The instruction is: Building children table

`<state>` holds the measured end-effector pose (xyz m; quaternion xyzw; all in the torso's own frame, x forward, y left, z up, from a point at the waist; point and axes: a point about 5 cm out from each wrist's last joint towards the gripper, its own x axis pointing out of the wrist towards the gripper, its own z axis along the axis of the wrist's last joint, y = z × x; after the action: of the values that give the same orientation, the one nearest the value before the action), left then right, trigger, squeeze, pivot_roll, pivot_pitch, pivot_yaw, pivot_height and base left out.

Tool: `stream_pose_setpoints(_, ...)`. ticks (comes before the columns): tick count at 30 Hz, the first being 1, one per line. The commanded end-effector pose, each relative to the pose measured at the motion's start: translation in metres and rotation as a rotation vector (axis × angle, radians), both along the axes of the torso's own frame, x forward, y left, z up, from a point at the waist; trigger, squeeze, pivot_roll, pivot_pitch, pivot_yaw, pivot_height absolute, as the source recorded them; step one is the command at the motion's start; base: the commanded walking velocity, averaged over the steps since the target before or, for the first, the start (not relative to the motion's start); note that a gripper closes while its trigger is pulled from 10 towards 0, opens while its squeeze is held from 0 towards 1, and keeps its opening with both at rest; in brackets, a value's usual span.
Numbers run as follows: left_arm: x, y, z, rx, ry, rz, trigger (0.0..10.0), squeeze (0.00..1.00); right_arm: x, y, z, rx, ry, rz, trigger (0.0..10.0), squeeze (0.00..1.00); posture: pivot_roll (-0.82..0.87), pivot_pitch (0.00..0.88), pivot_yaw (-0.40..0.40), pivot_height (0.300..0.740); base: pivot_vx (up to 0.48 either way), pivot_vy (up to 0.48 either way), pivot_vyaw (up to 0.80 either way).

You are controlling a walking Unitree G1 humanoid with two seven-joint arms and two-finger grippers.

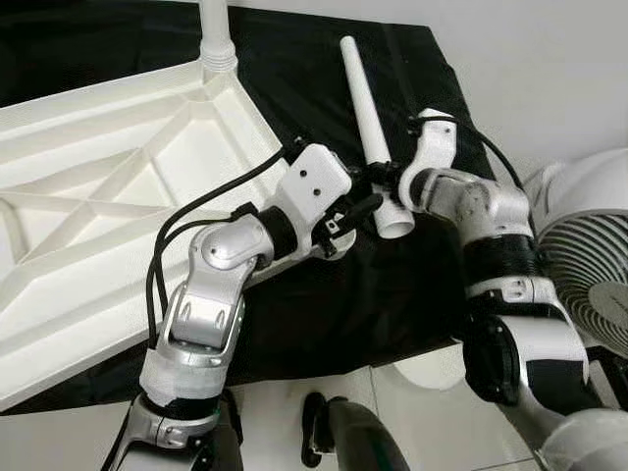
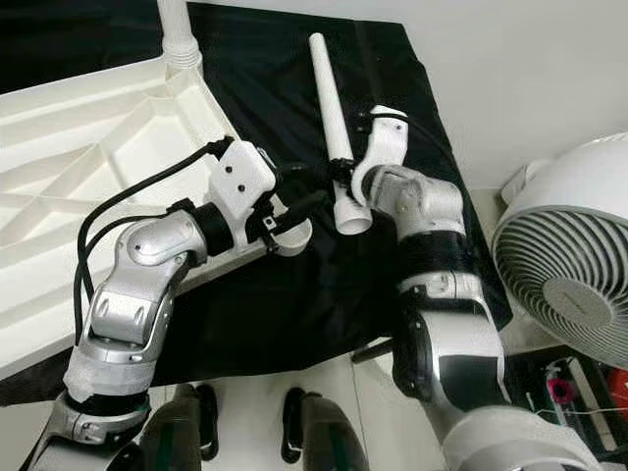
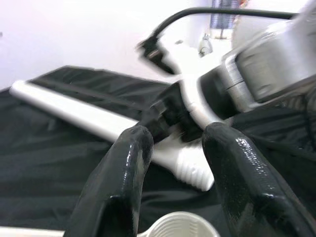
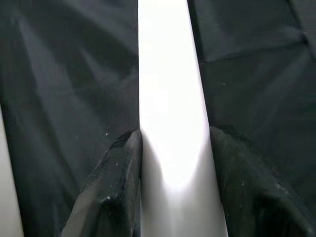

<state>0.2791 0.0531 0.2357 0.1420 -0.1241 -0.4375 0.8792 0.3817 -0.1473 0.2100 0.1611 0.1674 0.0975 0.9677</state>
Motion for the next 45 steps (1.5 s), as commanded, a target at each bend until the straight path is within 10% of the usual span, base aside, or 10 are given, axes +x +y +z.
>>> stream_pose_setpoints(1,0.009,0.005,0.002,-0.093,-0.021,0.216,10.0,0.0,-0.005,-0.003,-0.015,0.031,0.063,-0.007,10.0,0.0,0.01,0.199,-0.077,0.74,0.0,0.0,0.0)
stream_pose_setpoints(17,0.018,0.003,0.012,-0.171,0.0,0.175,10.0,0.0,-0.019,-0.014,0.042,0.073,-0.341,-0.03,10.0,0.0,0.0,0.133,-0.065,0.74,0.0,0.0,0.0)
stream_pose_setpoints(33,0.024,0.014,0.008,-0.173,0.092,0.157,10.0,0.0,-0.05,-0.016,0.034,0.107,-0.605,0.106,10.0,0.0,-0.01,0.115,-0.027,0.74,0.0,0.0,0.0)
stream_pose_setpoints(35,0.025,0.017,0.011,-0.229,0.155,0.11,10.0,1.0,-0.063,-0.016,0.026,0.088,-0.659,0.119,10.0,0.0,-0.02,0.103,0.001,0.74,0.0,0.0,0.0)
stream_pose_setpoints(45,0.024,0.014,0.019,-0.27,0.177,0.045,10.0,1.0,-0.072,-0.014,0.022,0.029,-0.744,0.159,10.0,0.0,-0.02,0.093,0.01,0.74,0.0,0.0,0.0)
